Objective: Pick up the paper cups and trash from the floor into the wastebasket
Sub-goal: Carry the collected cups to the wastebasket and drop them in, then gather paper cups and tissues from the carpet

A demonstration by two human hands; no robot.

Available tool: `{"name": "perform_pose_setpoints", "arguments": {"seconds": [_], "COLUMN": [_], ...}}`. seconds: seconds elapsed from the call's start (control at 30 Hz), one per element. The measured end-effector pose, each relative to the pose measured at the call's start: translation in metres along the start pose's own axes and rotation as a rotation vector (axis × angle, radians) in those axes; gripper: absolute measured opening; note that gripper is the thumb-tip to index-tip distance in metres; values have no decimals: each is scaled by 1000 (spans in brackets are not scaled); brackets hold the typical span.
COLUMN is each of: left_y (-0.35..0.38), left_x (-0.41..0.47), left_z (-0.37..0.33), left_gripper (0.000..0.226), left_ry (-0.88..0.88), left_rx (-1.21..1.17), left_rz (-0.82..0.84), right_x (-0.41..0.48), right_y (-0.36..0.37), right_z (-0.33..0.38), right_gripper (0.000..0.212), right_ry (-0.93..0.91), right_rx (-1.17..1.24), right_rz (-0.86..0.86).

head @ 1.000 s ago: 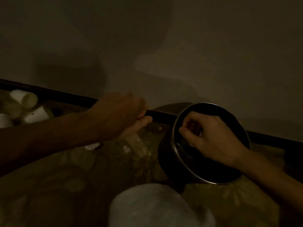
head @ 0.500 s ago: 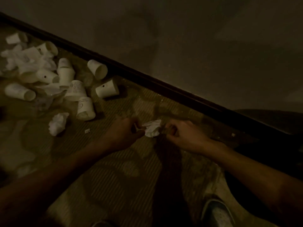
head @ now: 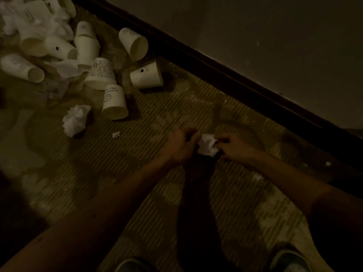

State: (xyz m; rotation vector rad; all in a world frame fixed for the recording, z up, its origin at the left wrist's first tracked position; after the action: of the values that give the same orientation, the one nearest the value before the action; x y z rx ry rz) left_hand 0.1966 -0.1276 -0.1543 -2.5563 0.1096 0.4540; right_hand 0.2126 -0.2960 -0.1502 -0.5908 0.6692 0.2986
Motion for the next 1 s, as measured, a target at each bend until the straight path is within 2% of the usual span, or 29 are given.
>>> {"name": "perform_pose_setpoints", "arguments": {"seconds": [0.07, 0.2, 0.27, 0.37, 0.47, 0.57, 0.67, 0.8, 0.83, 0.9, 1.0], "left_y": [-3, -12, -18, -33, -58, -83, -108, -144, -156, -174, -192], "left_x": [-5, -17, -25, -34, -39, -37, -36, -37, -38, -42, -48], "left_z": [-2, -11, -18, -24, -21, -8, 2, 3, 2, -1, -2], "left_gripper": [19, 33, 44, 44, 36, 6, 22, 19, 25, 37, 37], "left_ry": [-70, -192, -195, -51, 97, 128, 142, 176, 194, 224, 238], "left_rx": [-239, -450, -516, -418, -281, -225, -247, -288, -281, -231, -127], "left_rz": [-23, -113, -138, -294, -513, -629, -737, -773, -786, -826, -840], "right_x": [-3, -17, -23, -28, -30, -28, -24, -24, -27, -34, -38], "right_y": [4, 13, 16, 24, 38, 56, 73, 94, 100, 111, 119], "right_z": [10, 41, 56, 80, 105, 131, 160, 205, 218, 240, 263], "right_gripper": [29, 22, 35, 69, 83, 81, 80, 83, 83, 81, 82], "right_ry": [73, 79, 111, 206, 216, 217, 246, 281, 291, 316, 323], "right_rx": [189, 496, 618, 752, 763, 728, 698, 574, 553, 557, 544], "right_rz": [30, 142, 208, 336, 409, 420, 430, 488, 506, 553, 577]}}
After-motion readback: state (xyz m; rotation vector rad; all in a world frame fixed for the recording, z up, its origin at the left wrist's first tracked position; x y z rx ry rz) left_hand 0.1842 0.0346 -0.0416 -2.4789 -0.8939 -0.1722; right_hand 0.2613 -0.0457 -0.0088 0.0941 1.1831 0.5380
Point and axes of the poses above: each hand's wrist, its own x-axis towards the middle knuckle, its own y-axis out of the palm, z = x × y, the point moved 3 cm from there along x, towards the middle knuckle, and after that the axes turned 5 degrees about -z, right-handed, at the moved point
